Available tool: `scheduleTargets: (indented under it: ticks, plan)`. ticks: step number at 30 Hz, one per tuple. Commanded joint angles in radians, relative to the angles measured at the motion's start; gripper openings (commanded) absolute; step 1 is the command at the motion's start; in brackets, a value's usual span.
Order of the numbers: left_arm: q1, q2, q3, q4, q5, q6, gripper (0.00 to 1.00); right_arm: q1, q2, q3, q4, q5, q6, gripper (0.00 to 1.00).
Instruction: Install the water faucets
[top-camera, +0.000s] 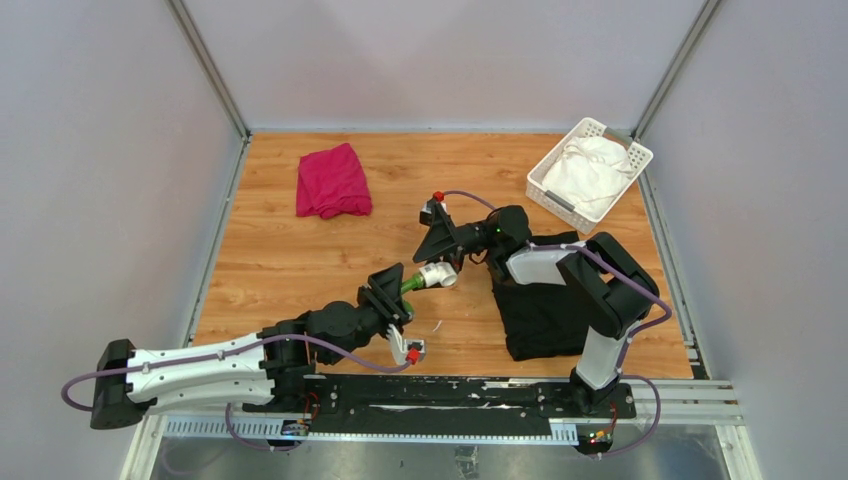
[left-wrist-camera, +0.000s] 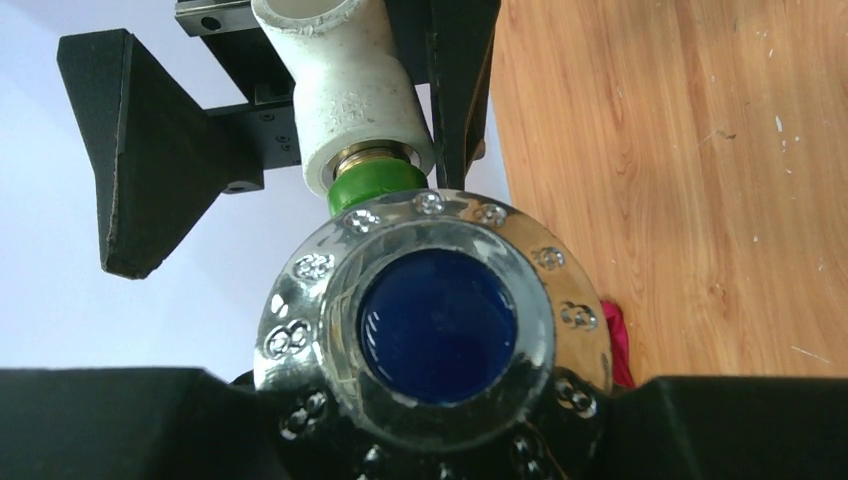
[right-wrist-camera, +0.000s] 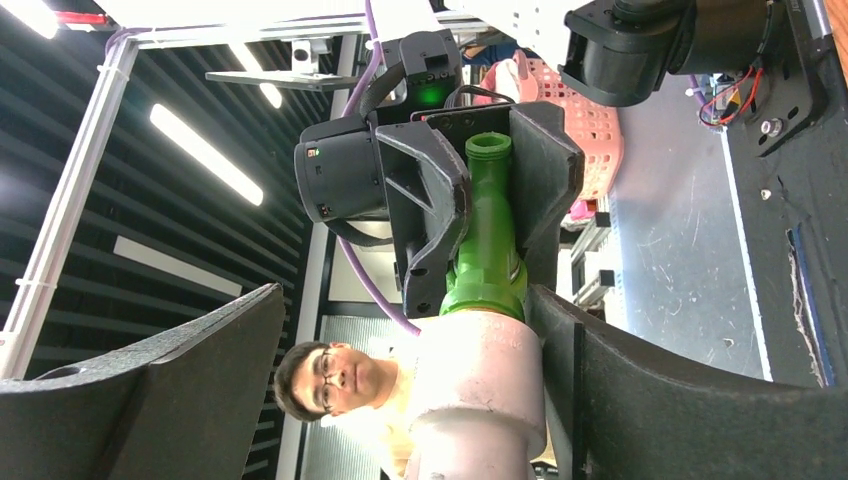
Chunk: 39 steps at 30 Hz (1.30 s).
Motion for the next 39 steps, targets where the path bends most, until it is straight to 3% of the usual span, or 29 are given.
scheduleTargets:
  ticks: [1,16,26,39]
  plan:
    - [0.003,0.005,-0.005,0.073,0.056,-0.063,0.00,0.104,0.007,0.001,0.098,0.141,0.117,0.95]
    - [0.003,-0.137,0.023,0.028,0.040,-0.115,0.00,0.048,-0.029,-0.044,0.098,0.125,0.095,0.98]
    - [0.003,-0.205,0.044,-0.086,0.031,-0.125,0.00,-0.064,-0.111,-0.101,0.097,0.073,0.082,0.98]
    - [0.003,-0.267,0.090,-0.055,0.003,-0.200,0.00,-0.119,-0.120,-0.195,0.096,0.030,0.049,0.99]
